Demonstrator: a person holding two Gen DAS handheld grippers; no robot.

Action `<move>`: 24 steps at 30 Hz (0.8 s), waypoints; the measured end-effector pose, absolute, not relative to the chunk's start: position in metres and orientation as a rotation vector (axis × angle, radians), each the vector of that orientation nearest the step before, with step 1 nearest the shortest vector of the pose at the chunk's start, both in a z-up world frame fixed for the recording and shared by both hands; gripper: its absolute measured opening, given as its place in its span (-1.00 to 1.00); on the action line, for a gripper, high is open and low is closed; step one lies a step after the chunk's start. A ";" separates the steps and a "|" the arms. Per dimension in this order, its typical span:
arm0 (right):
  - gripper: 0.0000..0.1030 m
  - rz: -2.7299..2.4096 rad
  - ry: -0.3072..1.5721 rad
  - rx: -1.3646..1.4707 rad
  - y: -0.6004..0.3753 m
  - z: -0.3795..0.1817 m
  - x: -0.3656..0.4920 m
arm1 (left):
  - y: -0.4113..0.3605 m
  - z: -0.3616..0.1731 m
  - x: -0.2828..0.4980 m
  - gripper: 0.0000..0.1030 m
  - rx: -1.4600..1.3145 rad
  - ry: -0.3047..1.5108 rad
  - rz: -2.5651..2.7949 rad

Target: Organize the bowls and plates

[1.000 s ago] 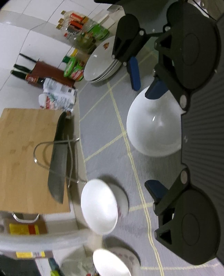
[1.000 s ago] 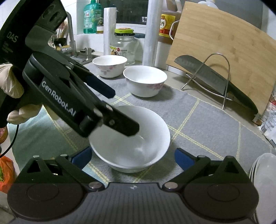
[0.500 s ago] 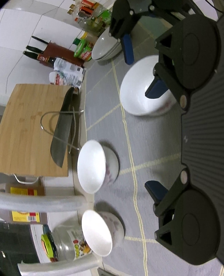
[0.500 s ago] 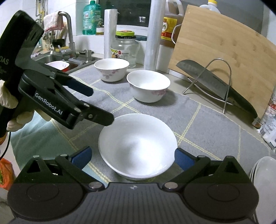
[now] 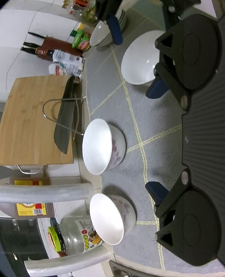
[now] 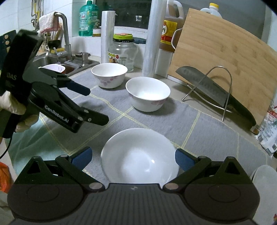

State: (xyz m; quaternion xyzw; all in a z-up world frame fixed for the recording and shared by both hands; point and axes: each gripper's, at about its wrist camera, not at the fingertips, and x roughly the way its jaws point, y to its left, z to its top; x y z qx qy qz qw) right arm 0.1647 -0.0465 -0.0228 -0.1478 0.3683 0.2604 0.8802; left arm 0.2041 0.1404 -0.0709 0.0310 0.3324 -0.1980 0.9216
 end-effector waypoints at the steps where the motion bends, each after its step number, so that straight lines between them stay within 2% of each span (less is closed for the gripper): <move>1: 1.00 0.553 0.764 -0.306 -0.049 -0.021 0.168 | 0.140 -0.072 0.206 0.96 0.065 0.677 -0.402; 12: 1.00 0.651 0.770 -0.259 -0.067 -0.010 0.234 | 0.124 -0.074 0.238 0.96 0.036 0.659 -0.324; 24: 1.00 0.734 0.839 -0.195 -0.060 -0.020 0.308 | 0.105 -0.085 0.265 0.96 0.130 0.637 -0.306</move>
